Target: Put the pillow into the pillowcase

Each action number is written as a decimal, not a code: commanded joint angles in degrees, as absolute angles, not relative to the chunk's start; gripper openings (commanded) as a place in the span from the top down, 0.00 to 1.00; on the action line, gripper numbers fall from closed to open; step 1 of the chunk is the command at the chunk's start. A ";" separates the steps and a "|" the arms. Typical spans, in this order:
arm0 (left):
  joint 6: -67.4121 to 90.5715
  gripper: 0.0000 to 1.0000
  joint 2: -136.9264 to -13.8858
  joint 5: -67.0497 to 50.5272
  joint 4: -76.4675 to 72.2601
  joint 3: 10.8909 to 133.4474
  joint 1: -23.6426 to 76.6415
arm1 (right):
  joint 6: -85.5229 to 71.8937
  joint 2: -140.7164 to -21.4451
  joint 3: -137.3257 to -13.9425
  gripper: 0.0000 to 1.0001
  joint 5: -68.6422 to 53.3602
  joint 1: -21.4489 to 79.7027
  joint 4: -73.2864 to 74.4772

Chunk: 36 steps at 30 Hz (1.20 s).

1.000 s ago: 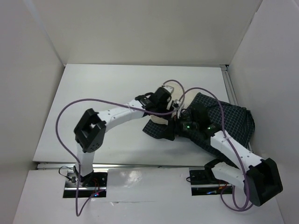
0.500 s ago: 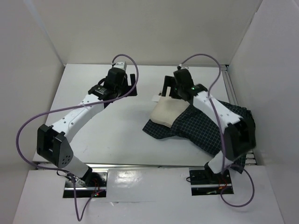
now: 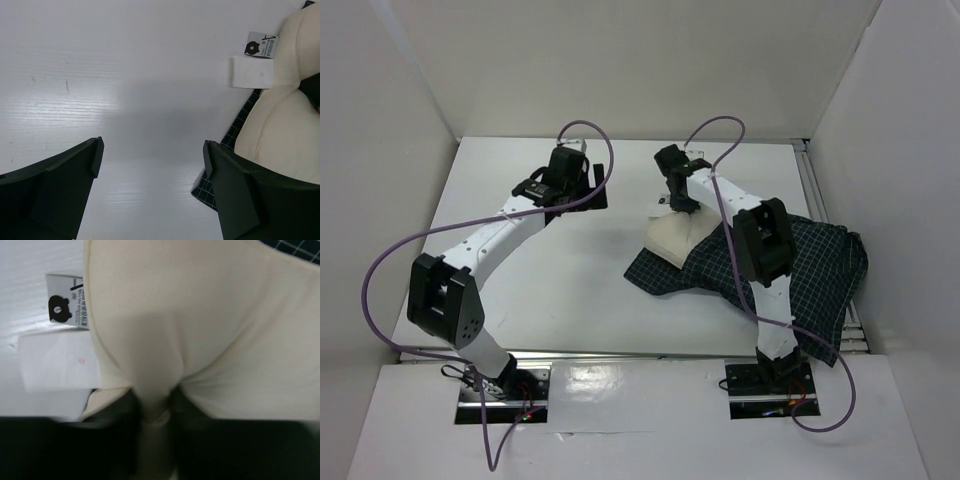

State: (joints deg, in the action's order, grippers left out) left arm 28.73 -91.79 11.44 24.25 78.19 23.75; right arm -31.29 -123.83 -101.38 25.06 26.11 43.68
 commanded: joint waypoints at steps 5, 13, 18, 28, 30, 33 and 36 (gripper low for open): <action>27.51 0.00 -91.67 10.56 23.12 79.45 22.07 | -13.82 -118.18 -91.42 1.00 -4.40 25.75 20.12; 26.89 0.00 -94.83 -3.77 16.97 77.61 18.90 | -1.14 -98.89 -87.45 1.00 -29.70 24.61 9.32; 26.37 0.00 -101.94 -15.07 16.18 80.77 17.84 | -2.98 -92.56 -87.45 1.00 -30.23 22.68 8.44; 31.89 0.00 -107.75 -26.96 7.73 78.93 17.84 | -7.11 -88.33 -85.69 1.00 -32.71 21.62 2.99; 33.57 0.00 -107.75 -30.83 2.75 75.78 17.84 | -7.82 -88.33 -85.69 1.00 -32.70 21.10 2.99; 36.39 0.00 -105.48 -30.69 -2.62 73.04 20.55 | -9.40 -88.86 -84.64 1.00 -33.57 21.09 1.51; 37.43 0.00 -106.08 -19.45 1.48 75.49 23.72 | -12.38 -88.24 -81.92 1.00 -36.03 20.57 -3.14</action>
